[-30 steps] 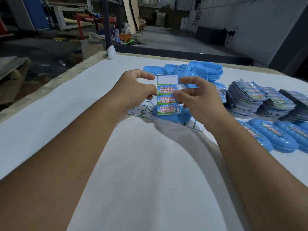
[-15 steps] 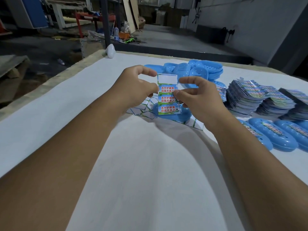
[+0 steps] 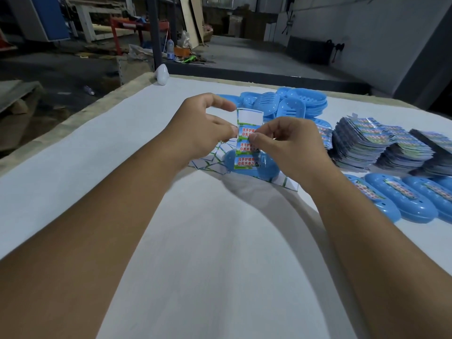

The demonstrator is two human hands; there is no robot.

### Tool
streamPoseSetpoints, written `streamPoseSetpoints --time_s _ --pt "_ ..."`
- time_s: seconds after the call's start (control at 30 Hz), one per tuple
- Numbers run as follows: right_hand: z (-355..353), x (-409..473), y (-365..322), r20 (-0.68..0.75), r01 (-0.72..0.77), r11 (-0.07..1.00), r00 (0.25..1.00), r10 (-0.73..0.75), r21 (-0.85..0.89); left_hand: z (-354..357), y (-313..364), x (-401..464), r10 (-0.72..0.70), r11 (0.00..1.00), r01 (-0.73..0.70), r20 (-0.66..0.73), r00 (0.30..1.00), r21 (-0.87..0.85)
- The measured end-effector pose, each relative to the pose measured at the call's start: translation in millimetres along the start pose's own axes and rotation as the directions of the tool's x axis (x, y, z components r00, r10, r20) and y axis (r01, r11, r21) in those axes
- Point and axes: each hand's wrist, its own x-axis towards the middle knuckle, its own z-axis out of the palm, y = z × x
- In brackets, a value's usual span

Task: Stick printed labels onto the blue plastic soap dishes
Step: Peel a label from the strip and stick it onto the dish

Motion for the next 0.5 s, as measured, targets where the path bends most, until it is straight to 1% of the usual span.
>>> streamPoseSetpoints --time_s 0.1,0.2,0.4,0.5 --pt "2.5 -4.3 -3.5 0.048 0.023 0.998 0.999 -0.025 0.051 3.2 -0.6 -2.0 0.038 0.999 -0.039 0.024 0.999 0.007" --pt "3.3 -7.1 -5.2 0.073 0.043 0.997 0.996 -0.048 0.067 5.7 -0.2 -3.8 0.06 0.998 -0.061 0.024 0.998 0.016" --pt "5.1 -8.9 -10.1 0.052 0.051 0.999 0.997 -0.05 -0.014 10.6 -0.4 -5.2 0.109 0.992 -0.11 0.016 0.994 0.062" --pt "5.4 -10.7 -12.0 0.045 0.036 0.999 0.998 -0.036 -0.011 13.1 -0.2 -5.0 0.118 0.988 -0.118 0.006 0.993 0.097"
